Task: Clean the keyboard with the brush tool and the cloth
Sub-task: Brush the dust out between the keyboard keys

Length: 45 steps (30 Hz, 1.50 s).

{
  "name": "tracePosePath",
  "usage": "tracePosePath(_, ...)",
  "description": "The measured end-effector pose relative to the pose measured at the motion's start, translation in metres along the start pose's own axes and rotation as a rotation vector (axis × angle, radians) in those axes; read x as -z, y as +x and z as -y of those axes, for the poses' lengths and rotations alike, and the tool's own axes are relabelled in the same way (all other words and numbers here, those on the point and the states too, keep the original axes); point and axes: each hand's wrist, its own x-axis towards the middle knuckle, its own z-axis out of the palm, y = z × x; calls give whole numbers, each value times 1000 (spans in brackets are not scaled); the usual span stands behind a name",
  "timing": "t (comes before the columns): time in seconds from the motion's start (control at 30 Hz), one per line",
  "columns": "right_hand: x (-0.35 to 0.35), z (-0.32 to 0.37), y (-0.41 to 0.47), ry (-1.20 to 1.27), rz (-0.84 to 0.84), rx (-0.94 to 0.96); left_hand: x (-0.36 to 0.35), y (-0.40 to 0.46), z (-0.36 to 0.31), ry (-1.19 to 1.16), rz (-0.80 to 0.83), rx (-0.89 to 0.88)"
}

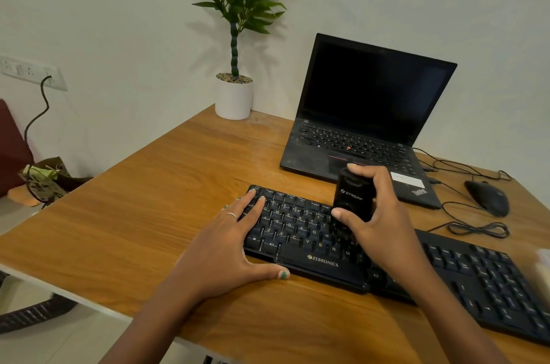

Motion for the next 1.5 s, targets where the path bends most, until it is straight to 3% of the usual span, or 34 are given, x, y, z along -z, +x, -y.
tracePosePath(0.17, 2, -2, 8, -67, -45, 4, -1, 1, 2, 5, -6, -4)
tracePosePath(0.33, -2, 2, 5, 34, 40, 24, -1, 1, 2, -6, -11, -6)
tracePosePath(0.47, -1, -4, 10, 31, -46, 28, -2, 1, 3, -8, -20, -10)
tracePosePath(0.6, -8, 2, 6, 67, 33, 63, -1, 1, 3, -21, -13, -4)
tracePosePath(0.73, -10, -5, 14, -34, -79, 57, -1, 0, 1, -26, -21, -7)
tracePosePath(0.87, -8, 2, 12, 30, 50, 53, 0, 0, 0, -26, -18, -1)
tracePosePath(1.03, -5, -1, 12, -20, -36, 42, -1, 0, 1, -22, -21, -9)
tracePosePath(1.17, -6, 7, 1, 64, 94, 61, 0, 0, 0, -28, -19, -6)
tracePosePath(1.33, -7, 3, 5, -57, -25, 83, -2, 1, 2, -26, -29, -8)
tracePosePath(1.5, -7, 9, 4, -31, 81, 82, -3, 1, 4, -25, -27, -11)
